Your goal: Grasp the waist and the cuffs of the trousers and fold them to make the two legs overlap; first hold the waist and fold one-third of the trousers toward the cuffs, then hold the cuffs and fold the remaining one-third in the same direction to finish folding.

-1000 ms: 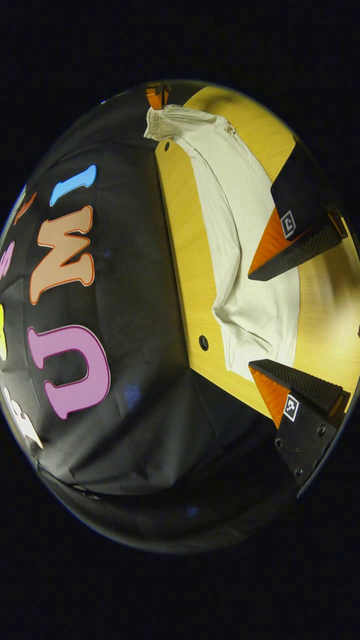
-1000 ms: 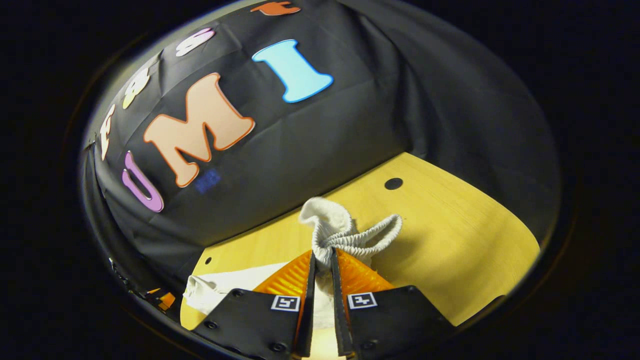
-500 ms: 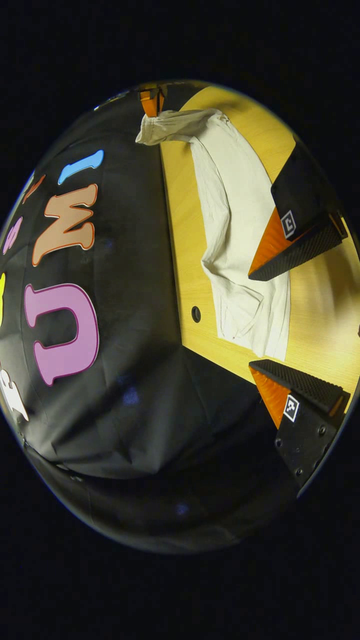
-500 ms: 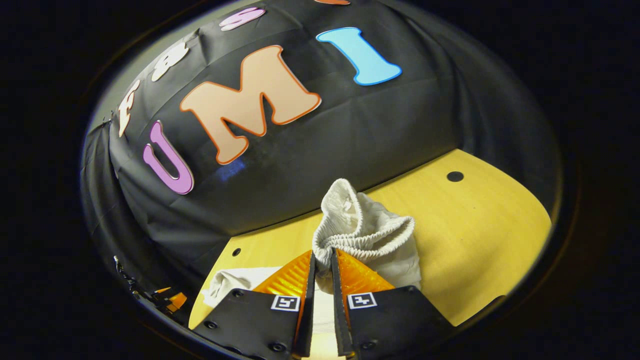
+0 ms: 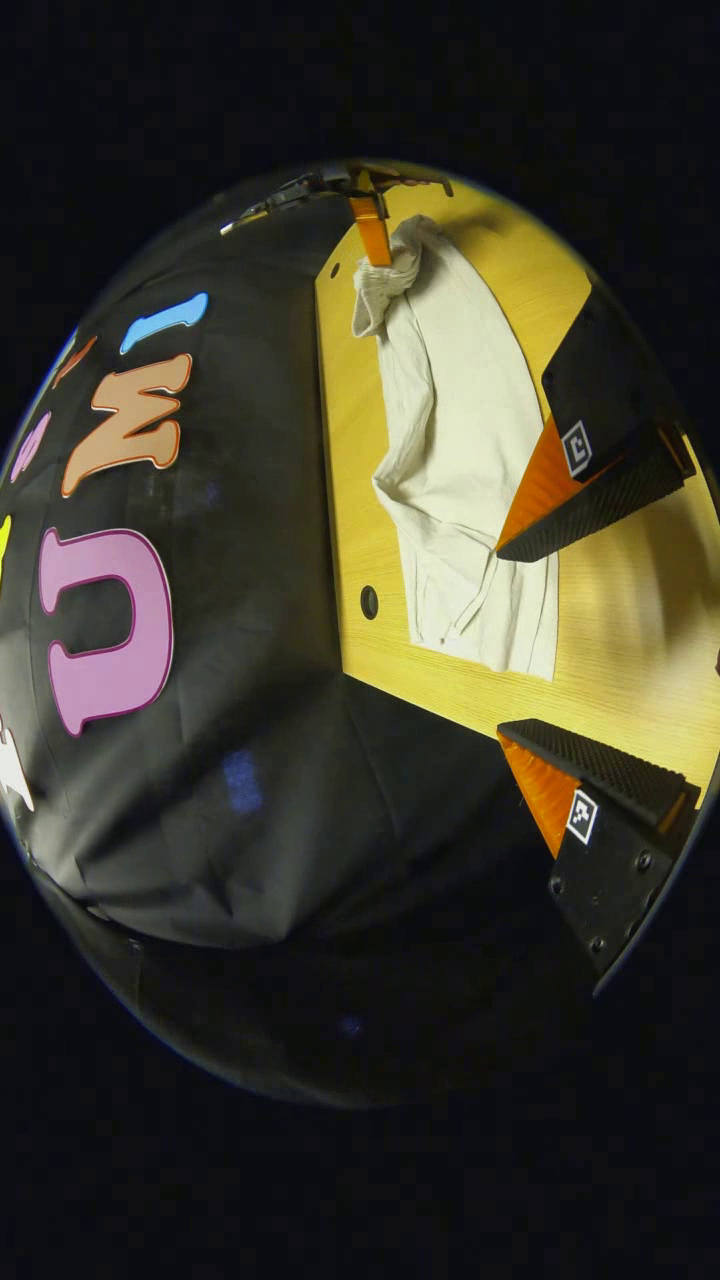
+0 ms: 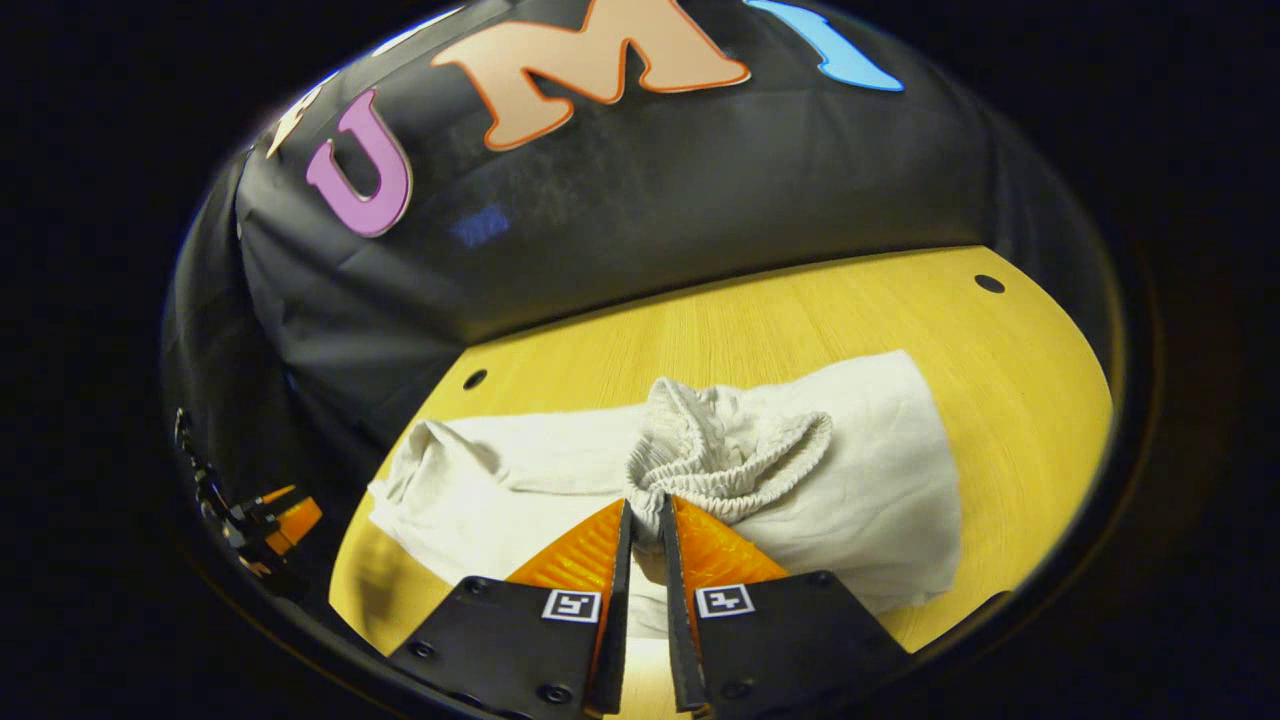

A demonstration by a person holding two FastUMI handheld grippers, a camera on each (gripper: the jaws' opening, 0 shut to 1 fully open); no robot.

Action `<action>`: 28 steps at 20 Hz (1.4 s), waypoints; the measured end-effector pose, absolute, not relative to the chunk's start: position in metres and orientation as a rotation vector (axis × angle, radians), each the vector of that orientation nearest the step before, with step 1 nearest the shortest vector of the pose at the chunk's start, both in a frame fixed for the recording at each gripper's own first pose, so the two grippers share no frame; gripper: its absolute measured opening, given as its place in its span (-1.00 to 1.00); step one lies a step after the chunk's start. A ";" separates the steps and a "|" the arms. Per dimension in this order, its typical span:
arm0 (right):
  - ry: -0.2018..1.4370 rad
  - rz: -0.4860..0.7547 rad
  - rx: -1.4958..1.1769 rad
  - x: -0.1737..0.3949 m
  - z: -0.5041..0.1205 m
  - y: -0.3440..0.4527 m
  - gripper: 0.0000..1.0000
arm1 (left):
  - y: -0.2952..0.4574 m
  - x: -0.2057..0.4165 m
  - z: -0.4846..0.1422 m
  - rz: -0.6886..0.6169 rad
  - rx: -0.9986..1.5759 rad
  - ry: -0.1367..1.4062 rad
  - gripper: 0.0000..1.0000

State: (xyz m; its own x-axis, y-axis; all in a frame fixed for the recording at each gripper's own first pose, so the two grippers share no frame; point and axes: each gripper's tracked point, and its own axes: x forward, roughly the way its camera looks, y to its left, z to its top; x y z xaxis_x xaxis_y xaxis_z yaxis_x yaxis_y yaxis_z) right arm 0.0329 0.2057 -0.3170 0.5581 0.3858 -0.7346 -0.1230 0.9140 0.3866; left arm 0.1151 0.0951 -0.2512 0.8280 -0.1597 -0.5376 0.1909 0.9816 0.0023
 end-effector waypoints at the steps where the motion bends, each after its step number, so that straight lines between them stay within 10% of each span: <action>1: 0.967 0.315 0.283 0.023 -0.327 0.209 -0.59 | 0.097 0.116 -0.253 -0.192 0.057 0.568 0.93; 2: 1.003 0.326 0.268 0.013 -0.335 0.212 -0.58 | 0.097 0.120 -0.259 -0.205 0.056 0.575 0.93; 6: 0.956 0.349 0.278 -0.003 -0.313 0.216 0.94 | 0.098 0.136 -0.281 -0.229 0.011 0.604 0.93; 23: 0.935 0.152 0.262 -0.021 -0.287 0.136 0.93 | 0.079 0.183 -0.368 -0.221 -0.083 0.807 0.89; 26: 0.938 0.148 0.271 -0.024 -0.287 0.128 0.93 | 0.065 0.178 -0.368 -0.240 -0.088 0.819 0.45; 28: 0.939 0.136 0.288 -0.025 -0.286 0.117 0.93 | 0.053 0.176 -0.367 -0.271 -0.098 0.825 -0.30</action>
